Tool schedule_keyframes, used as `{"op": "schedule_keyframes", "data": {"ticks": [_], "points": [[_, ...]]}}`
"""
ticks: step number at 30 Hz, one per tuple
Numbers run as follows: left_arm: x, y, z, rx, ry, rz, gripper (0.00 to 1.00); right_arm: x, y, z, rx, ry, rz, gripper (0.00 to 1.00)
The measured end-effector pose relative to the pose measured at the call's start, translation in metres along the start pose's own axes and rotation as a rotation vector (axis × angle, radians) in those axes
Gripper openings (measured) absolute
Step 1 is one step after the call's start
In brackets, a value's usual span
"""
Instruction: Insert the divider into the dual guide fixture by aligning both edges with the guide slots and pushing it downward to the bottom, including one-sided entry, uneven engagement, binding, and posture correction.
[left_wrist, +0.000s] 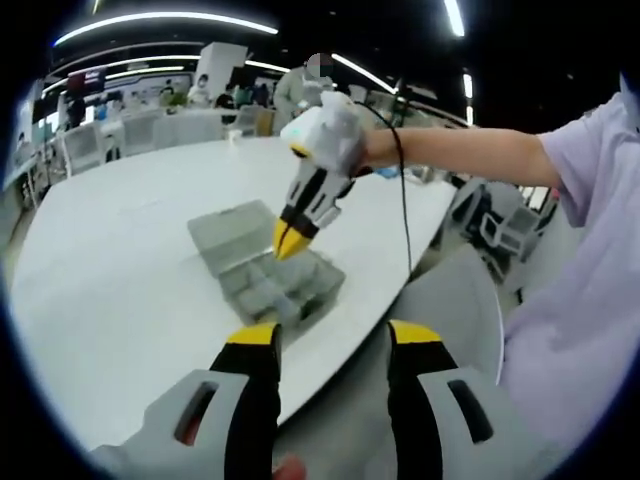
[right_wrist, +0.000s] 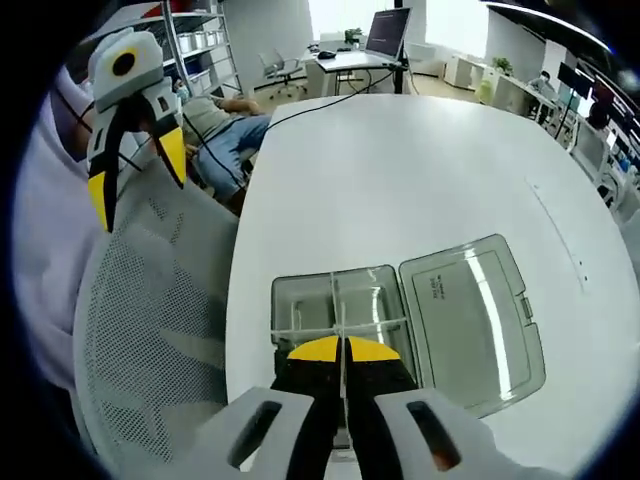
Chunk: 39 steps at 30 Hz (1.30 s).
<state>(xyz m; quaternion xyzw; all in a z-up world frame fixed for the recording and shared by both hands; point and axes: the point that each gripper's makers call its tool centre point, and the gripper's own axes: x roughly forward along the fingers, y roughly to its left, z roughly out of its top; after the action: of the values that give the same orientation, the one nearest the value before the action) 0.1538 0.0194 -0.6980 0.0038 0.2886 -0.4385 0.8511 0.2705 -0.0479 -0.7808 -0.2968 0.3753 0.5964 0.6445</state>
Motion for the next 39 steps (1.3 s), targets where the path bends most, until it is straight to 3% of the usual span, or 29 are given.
{"op": "schedule_keyframes", "data": {"ticks": [11, 18, 29, 39], "points": [[0.007, -0.007, 0.004, -0.006, -0.008, 0.008, 0.4, -0.006, 0.005, 0.009, 0.001, -0.063, 0.024, 0.0], [0.004, -0.005, 0.004, -0.01, -0.009, 0.021, 0.4, 0.002, 0.005, -0.007, -0.024, 0.017, 0.022, 0.0], [0.008, -0.007, 0.004, -0.005, -0.007, -0.001, 0.39, -0.009, 0.003, 0.0, -0.083, 0.052, -0.006, 0.0], [0.009, -0.005, 0.005, -0.008, -0.017, -0.009, 0.39, -0.011, 0.002, -0.008, -0.116, 0.112, -0.009, 0.0]]}}
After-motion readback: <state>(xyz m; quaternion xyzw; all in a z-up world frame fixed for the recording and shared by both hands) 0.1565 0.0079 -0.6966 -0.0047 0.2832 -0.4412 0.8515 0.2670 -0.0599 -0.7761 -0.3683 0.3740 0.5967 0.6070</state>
